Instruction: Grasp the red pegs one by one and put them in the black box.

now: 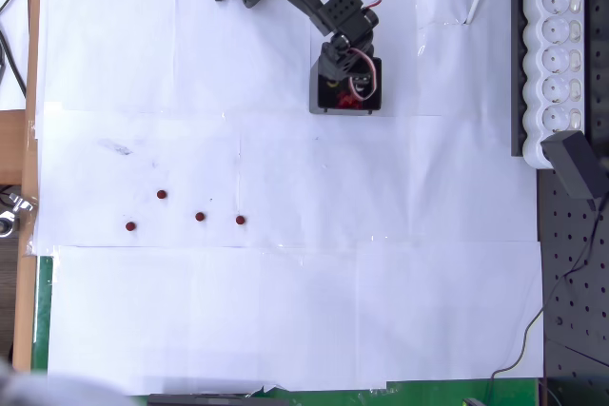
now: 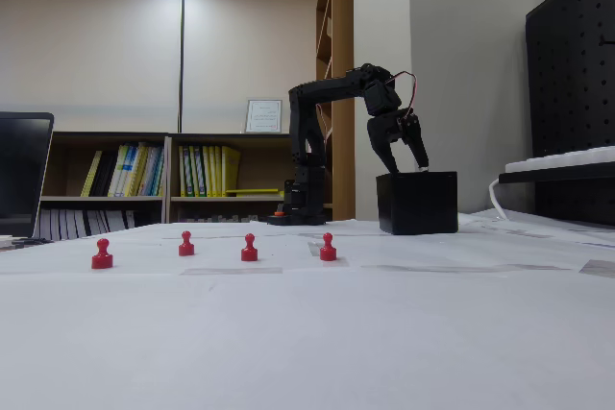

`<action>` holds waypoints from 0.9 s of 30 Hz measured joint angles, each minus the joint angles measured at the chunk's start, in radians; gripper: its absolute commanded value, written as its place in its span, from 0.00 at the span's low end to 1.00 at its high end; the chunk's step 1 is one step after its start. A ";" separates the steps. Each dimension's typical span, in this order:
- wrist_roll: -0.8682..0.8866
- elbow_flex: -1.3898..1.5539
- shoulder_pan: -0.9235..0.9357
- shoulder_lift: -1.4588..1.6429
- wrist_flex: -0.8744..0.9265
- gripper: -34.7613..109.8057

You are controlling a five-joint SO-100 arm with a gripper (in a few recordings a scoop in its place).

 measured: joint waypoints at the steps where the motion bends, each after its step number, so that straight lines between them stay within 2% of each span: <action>1: 0.011 0.000 0.014 -0.025 0.003 0.38; 8: 0.117 0.052 0.221 -0.192 -0.018 0.38; 12: 0.252 0.020 0.345 -0.204 -0.092 0.38; 19: 0.531 -0.256 0.545 -0.107 -0.408 0.34; 27: 0.724 -0.417 0.638 0.106 -0.905 0.34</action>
